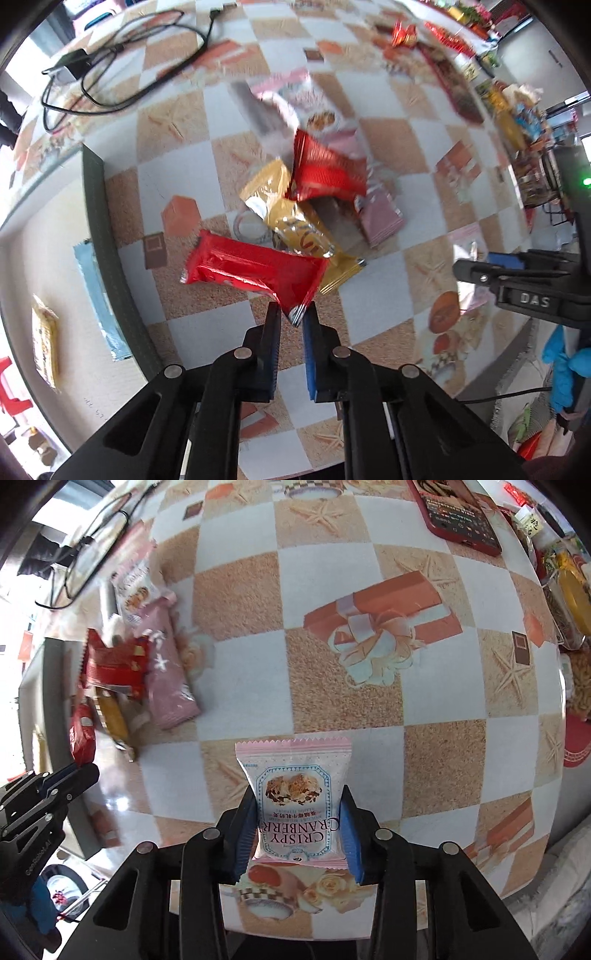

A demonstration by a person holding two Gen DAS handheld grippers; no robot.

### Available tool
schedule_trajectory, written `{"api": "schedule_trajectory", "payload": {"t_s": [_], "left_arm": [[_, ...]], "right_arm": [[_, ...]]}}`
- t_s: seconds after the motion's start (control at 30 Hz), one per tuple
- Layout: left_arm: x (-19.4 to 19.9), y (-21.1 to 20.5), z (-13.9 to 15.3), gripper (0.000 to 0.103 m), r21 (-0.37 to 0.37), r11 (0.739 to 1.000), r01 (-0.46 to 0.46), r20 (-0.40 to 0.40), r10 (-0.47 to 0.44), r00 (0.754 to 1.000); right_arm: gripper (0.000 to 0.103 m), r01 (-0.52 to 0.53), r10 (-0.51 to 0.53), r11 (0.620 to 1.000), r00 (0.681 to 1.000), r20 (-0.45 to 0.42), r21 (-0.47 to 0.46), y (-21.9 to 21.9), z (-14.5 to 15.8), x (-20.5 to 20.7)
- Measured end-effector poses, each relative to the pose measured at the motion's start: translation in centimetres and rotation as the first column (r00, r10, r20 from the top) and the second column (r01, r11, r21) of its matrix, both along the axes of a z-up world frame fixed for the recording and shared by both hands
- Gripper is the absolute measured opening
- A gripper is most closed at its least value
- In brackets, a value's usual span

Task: Organize snacks
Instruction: 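Carry the red bar and cranberry pack over the white tray with both tools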

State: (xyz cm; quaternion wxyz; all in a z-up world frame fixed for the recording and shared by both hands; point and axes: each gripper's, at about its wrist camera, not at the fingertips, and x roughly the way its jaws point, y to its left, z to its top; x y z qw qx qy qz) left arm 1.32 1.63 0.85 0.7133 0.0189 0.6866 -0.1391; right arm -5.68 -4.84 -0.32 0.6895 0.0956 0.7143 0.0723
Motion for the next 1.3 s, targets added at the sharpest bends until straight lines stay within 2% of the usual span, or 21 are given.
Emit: {"api": "schedule_trajectory", "payload": {"t_s": [0.13,0.23,0.33,0.37,0.4,0.47,0.53,0.57,0.6,0.67,0.8,0.9,0.93,0.97,1.0,1.03,1.17,1.3], "left_arm": [[-0.2,1.5,0.9,0.012,-0.035,0.999,-0.028,0.011,0.028,1.0],[-0.9,2.2,0.9,0.012,-0.017,0.999,-0.031,0.001,0.031,1.0],[-1.1,2.1,0.1,0.015,0.004,0.997,-0.076,-0.04,0.076,0.996],[-0.8,2.4,-0.3,0.024,-0.006,0.994,-0.108,-0.06,0.107,0.992],[-0.6,2.6,-0.7,0.038,-0.01,0.991,-0.134,-0.074,0.133,0.988],[0.2,3.1,-1.5,0.052,-0.007,0.982,-0.188,-0.103,0.186,0.977],[0.7,3.9,-1.9,0.052,-0.022,0.967,-0.254,-0.128,0.249,0.96],[1.0,4.2,-1.9,0.055,-0.03,0.958,-0.284,-0.133,0.278,0.951],[1.3,4.5,-1.9,0.062,-0.026,0.948,-0.316,-0.136,0.31,0.941],[1.9,5.1,-2.2,0.067,-0.009,0.928,-0.373,-0.145,0.368,0.918],[2.5,5.4,-3.8,0.067,0.044,0.909,-0.414,-0.186,0.414,0.891],[2.9,5.4,-3.6,0.066,0.079,0.92,-0.383,-0.161,0.391,0.906],[3.0,5.1,-3.5,0.06,0.105,0.929,-0.355,-0.146,0.368,0.918],[3.1,4.7,-3.3,0.041,0.112,0.938,-0.329,-0.131,0.343,0.93],[3.1,4.5,-3.1,0.027,0.106,0.948,-0.3,-0.128,0.312,0.941],[3.2,4.3,-3.1,0.023,0.094,0.954,-0.284,-0.136,0.295,0.946],[2.7,4.3,-2.1,0.022,0.06,0.967,-0.247,-0.114,0.252,0.961],[1.9,4.1,0.1,0.022,0.041,0.983,-0.181,-0.043,0.183,0.982]], "right_arm": [[0.042,0.005,-0.005,1.0,1.0,0.017,0.017,-0.2,1.0,0.3],[0.042,0.0,0.0,1.0,1.0,0.023,0.016,0.2,1.4,0.5],[0.042,0.0,0.0,1.0,1.0,0.022,0.016,0.0,1.4,0.4],[0.042,0.002,-0.002,1.0,1.0,0.021,0.018,-0.2,1.4,0.4],[0.042,0.004,-0.004,1.0,1.0,0.02,0.02,-0.3,1.3,0.4],[0.042,0.005,-0.005,1.0,1.0,0.016,0.023,-0.5,1.3,0.2],[0.042,0.005,-0.006,1.0,1.0,0.014,0.025,-0.6,1.4,0.0],[0.043,0.008,-0.008,1.0,1.0,0.014,0.028,-0.7,1.5,-0.1],[0.043,0.011,-0.011,0.999,1.0,0.014,0.032,-0.8,1.6,-0.2],[0.043,0.012,-0.012,0.999,1.0,0.015,0.037,-0.9,1.5,-0.6],[0.043,0.006,-0.007,0.999,1.0,0.019,0.044,-0.8,1.3,-0.4],[0.043,-0.003,0.001,0.999,1.0,0.029,0.046,-0.6,1.9,-0.6],[0.043,-0.004,0.003,0.999,0.999,0.032,0.048,-0.6,2.0,-0.6],[0.043,-0.006,0.004,0.999,0.999,0.034,0.05,-0.7,2.2,-0.6],[0.043,-0.008,0.006,0.999,0.999,0.036,0.052,-0.7,2.4,-0.7],[0.043,-0.01,0.008,0.999,0.999,0.038,0.054,-0.5,2.6,-0.5],[0.043,-0.014,0.012,0.998,0.999,0.042,0.062,-0.6,3.3,-0.3],[0.043,-0.023,0.019,0.997,0.999,0.049,0.073,0.0,3.8,0.1]]}}
